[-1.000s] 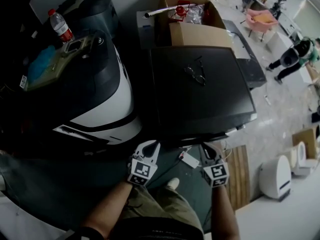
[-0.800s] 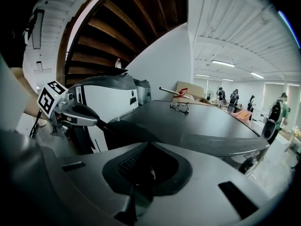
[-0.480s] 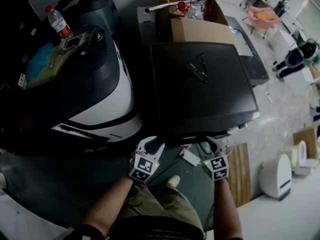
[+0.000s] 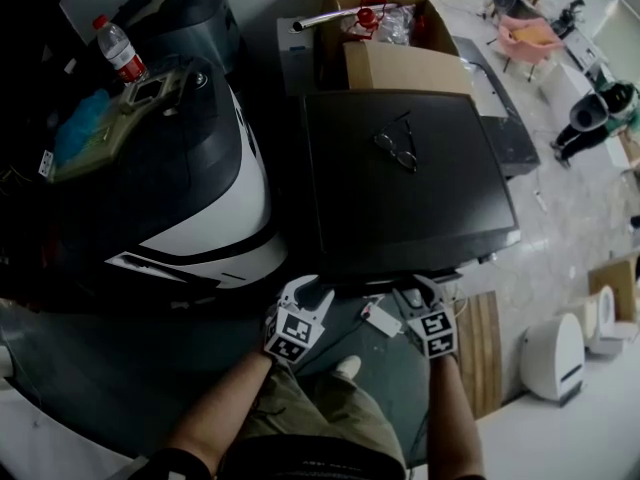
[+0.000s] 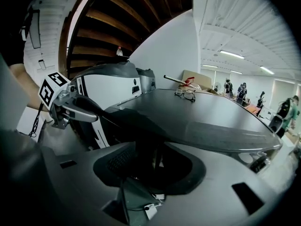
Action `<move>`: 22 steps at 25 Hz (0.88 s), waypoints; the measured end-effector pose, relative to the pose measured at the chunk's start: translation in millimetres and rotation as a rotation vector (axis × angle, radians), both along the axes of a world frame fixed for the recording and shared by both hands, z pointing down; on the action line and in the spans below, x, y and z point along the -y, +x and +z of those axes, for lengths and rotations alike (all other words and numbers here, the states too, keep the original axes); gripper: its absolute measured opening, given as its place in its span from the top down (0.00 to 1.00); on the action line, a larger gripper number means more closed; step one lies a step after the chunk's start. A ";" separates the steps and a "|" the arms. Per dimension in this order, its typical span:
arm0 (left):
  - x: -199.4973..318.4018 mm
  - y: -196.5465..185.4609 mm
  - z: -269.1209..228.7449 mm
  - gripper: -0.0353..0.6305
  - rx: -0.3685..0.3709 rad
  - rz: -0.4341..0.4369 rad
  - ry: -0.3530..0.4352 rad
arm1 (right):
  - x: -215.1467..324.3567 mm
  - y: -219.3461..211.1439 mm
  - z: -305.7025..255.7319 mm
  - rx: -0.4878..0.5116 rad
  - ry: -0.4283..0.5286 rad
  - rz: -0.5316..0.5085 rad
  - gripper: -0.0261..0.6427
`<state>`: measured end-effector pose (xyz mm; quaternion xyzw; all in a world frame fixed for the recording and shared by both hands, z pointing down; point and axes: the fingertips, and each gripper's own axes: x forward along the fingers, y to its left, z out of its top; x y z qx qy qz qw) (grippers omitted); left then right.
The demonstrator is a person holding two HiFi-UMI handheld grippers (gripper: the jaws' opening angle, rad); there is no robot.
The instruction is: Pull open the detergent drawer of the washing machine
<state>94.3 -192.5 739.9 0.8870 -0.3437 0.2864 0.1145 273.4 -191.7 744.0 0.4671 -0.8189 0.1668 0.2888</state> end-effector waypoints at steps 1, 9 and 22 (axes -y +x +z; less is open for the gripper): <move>1.3 -0.7 0.3 0.74 -0.001 -0.008 -0.001 | 1.1 0.6 1.7 0.001 -0.003 0.002 0.72; -0.4 1.4 1.9 0.79 0.008 -0.018 -0.031 | 2.0 -9.9 7.7 0.040 -0.028 -0.027 0.72; -6.4 -0.5 2.4 0.84 0.010 -0.051 -0.049 | -0.9 -1.7 10.6 0.036 -0.050 0.039 0.78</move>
